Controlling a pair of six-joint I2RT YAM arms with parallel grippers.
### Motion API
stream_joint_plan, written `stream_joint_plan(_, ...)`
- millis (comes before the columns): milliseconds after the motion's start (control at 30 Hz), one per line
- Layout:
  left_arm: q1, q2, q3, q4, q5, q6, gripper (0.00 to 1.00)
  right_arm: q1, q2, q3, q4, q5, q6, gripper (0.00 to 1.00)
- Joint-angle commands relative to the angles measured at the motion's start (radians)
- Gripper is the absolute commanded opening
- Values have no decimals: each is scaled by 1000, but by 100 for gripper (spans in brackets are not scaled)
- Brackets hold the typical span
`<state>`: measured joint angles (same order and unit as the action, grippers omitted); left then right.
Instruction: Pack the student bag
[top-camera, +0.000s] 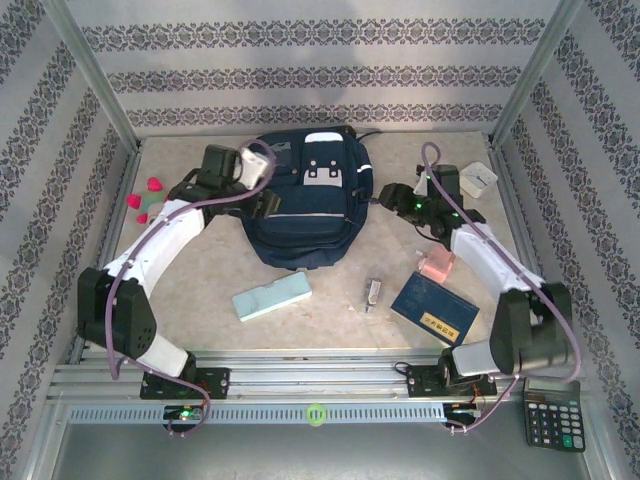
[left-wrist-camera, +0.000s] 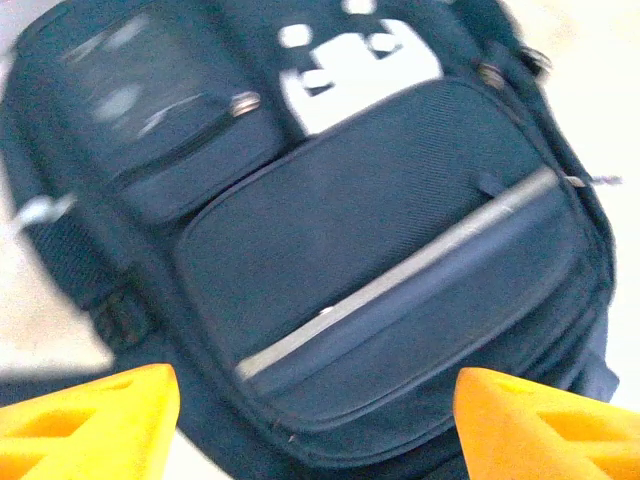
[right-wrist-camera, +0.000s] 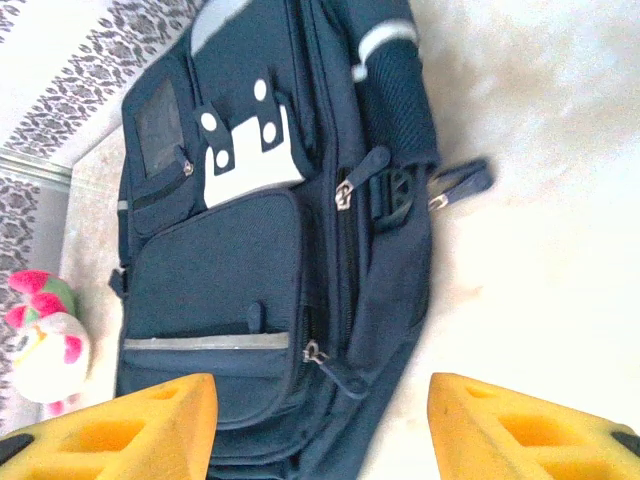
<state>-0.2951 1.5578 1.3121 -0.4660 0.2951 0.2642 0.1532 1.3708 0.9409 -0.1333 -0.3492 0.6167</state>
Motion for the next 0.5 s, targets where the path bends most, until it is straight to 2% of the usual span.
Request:
stream_joint_plan(0, -116, 125, 42, -103, 37, 468, 74, 13, -90, -59, -39, 58, -182, 59)
stream_joint_plan(100, -175, 236, 117, -70, 51, 542, 74, 11, -167, -99, -22, 90, -243, 59)
stream_joint_plan(300, -223, 378, 186, 50, 77, 577, 78, 10, -249, -176, 38, 82, -312, 59)
stream_joint_plan(400, -241, 439, 195, 103, 16, 585, 87, 11, -264, -189, 35, 83, -331, 60)
stream_joint_plan(467, -257, 472, 190, 169, -65, 587, 89, 10, -270, -193, 36, 84, -336, 60)
